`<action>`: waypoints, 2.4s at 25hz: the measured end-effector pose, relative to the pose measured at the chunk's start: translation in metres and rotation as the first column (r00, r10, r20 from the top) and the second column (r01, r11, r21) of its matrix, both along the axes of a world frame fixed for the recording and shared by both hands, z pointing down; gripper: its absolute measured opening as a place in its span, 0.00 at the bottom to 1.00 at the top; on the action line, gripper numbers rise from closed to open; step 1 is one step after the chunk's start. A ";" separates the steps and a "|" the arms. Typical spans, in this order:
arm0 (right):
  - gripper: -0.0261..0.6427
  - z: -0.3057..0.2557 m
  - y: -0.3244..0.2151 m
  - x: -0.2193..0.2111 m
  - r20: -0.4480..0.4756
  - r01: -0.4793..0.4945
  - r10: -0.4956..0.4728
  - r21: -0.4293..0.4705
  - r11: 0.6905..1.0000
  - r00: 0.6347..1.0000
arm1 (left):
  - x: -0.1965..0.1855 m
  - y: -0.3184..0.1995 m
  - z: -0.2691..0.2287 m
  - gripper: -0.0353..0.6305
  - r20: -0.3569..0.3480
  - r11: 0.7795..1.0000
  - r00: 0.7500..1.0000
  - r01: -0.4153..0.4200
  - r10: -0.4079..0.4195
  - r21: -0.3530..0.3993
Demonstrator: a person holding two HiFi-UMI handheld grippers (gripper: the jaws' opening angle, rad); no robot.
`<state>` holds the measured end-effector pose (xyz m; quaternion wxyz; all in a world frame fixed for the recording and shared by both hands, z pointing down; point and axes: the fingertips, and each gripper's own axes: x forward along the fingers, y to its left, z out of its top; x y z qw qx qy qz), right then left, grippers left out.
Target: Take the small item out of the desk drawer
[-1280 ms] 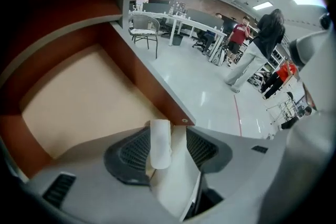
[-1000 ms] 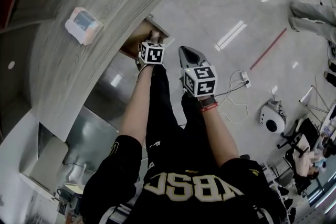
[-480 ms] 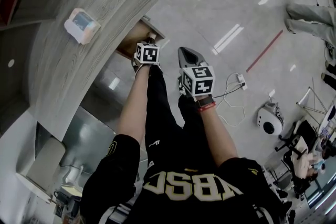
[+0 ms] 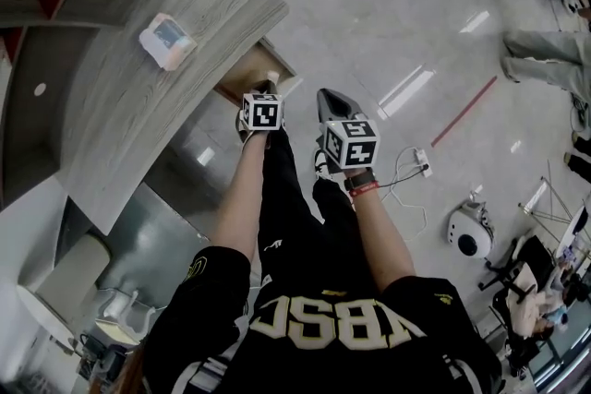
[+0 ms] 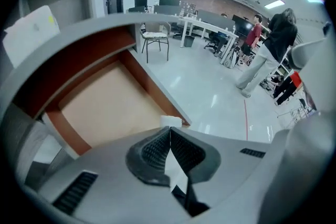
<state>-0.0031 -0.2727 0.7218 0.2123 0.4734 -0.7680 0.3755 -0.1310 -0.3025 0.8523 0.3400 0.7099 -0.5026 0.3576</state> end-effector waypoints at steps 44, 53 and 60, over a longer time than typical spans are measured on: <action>0.05 -0.342 0.045 0.016 0.040 0.101 -0.162 0.629 0.771 0.986 | -0.020 0.129 -0.487 0.07 -0.192 0.611 0.958 0.283 -0.212 0.739; 0.05 -0.359 0.063 0.017 0.015 0.119 -0.174 0.671 0.732 0.985 | -0.015 0.155 -0.519 0.07 -0.232 0.540 0.952 0.304 -0.199 0.785; 0.05 -0.352 0.063 0.009 -0.004 0.144 -0.190 0.666 0.732 0.982 | -0.017 0.153 -0.510 0.07 -0.229 0.546 0.951 0.307 -0.208 0.780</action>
